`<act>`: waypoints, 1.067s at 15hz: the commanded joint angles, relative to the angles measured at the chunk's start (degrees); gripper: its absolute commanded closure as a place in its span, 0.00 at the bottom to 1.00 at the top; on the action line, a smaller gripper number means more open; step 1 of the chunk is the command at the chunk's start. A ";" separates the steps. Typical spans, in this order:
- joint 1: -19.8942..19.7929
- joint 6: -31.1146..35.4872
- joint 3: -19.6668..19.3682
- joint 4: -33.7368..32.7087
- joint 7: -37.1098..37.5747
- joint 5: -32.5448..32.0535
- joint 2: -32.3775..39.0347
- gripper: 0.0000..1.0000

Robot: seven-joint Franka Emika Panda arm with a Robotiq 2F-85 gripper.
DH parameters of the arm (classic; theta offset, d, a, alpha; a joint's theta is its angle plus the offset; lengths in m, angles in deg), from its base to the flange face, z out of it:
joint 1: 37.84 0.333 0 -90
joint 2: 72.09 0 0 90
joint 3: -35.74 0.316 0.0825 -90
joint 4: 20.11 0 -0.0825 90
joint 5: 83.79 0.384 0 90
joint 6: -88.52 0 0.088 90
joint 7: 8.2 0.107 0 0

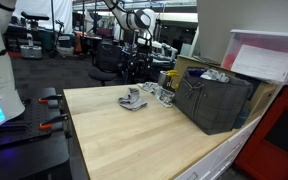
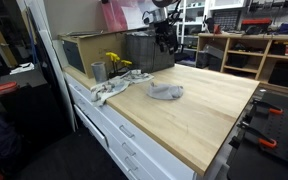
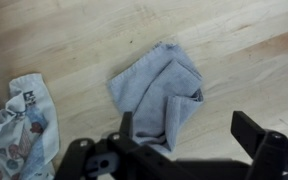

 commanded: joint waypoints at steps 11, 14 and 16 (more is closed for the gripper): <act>-3.72 -1.66 0.47 -1.31 -2.18 11.36 12.94 0.00; -3.81 -1.06 -0.07 -0.94 -1.35 10.74 14.56 0.00; -3.90 -0.66 -0.40 -0.81 -0.93 10.38 15.47 0.00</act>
